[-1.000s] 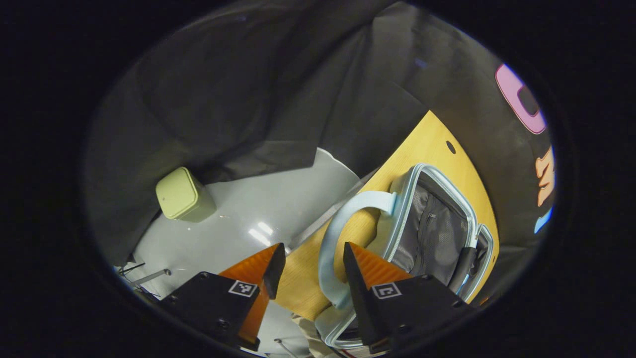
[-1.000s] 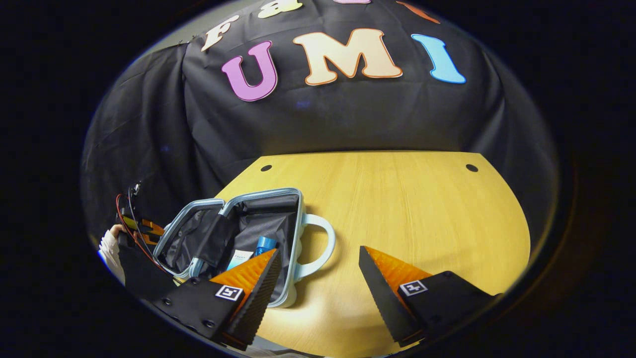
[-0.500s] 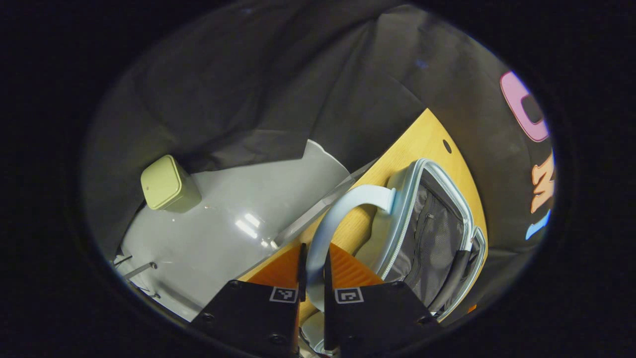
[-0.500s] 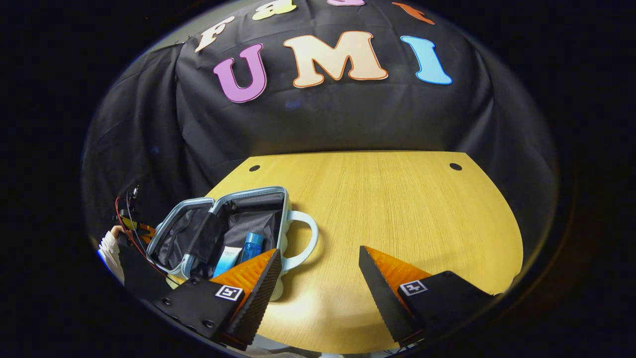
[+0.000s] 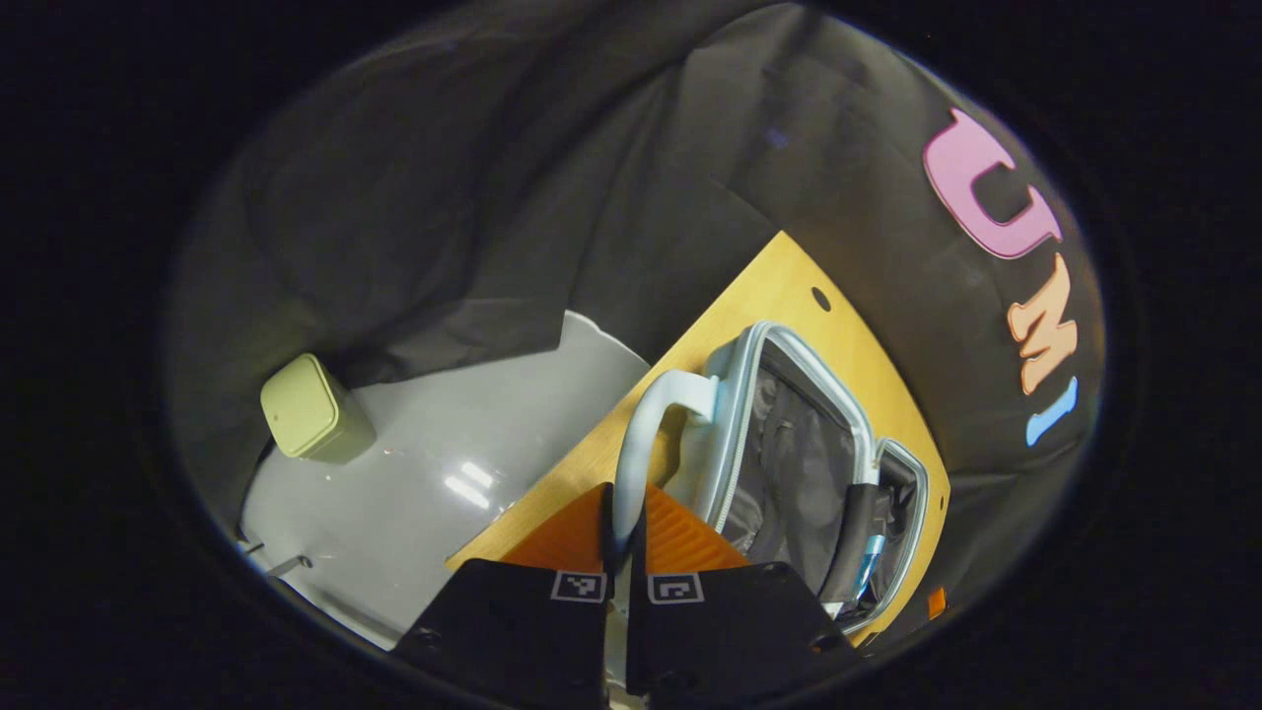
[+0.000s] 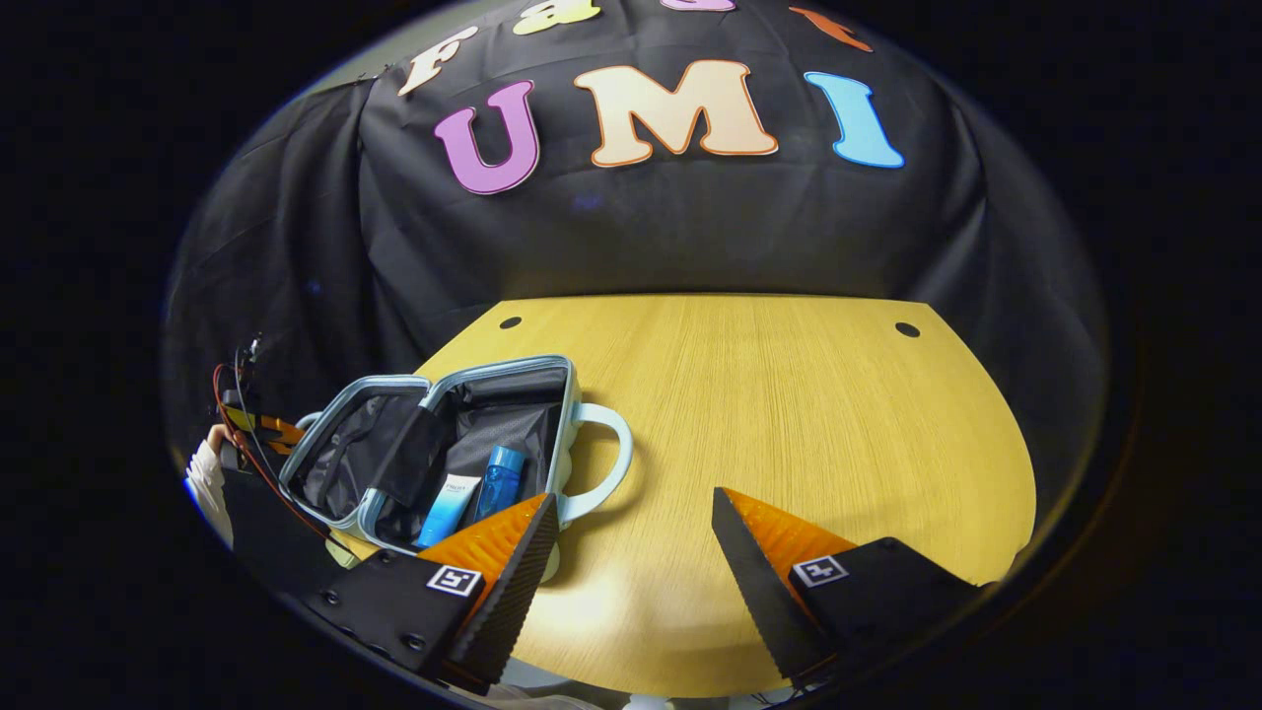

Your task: First open the suitcase, pack the skin care products into it, and then close the suitcase.

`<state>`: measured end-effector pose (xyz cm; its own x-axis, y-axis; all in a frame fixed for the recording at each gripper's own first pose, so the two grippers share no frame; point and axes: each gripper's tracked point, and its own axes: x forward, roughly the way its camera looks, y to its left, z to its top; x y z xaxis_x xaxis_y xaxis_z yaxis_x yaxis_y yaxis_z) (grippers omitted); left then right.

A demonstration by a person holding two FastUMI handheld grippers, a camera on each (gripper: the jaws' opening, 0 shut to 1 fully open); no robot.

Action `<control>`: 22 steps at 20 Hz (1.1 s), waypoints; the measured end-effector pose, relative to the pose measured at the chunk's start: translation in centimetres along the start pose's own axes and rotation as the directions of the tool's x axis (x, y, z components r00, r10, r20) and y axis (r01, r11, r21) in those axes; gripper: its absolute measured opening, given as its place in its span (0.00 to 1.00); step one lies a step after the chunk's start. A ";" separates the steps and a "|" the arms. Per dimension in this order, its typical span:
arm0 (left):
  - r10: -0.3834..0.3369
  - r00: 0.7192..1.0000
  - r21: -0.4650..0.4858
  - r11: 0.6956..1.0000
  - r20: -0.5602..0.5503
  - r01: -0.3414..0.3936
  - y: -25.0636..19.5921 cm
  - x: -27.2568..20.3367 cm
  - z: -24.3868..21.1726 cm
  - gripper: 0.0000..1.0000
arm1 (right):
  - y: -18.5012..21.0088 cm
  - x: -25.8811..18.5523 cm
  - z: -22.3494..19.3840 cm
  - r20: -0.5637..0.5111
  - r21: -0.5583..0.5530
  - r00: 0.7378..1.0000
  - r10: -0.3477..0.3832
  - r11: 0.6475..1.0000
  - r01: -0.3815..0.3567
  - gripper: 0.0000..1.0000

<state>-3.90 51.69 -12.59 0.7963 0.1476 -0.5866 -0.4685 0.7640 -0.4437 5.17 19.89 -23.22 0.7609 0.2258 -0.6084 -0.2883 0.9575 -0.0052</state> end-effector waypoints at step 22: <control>-0.375 0.927 0.299 0.887 0.021 0.352 -32.4 -11.4 0.6 0.01 | -7.3 -2.5 0.4 0.043 0.080 0.999 -0.021 0.997 0.018 0.98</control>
<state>2.42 25.57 8.86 0.9218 -0.1366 -0.3629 -0.0205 0.9174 -0.3973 5.57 12.36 -21.32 0.7911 0.2128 -0.5735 -0.2270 0.9727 0.0479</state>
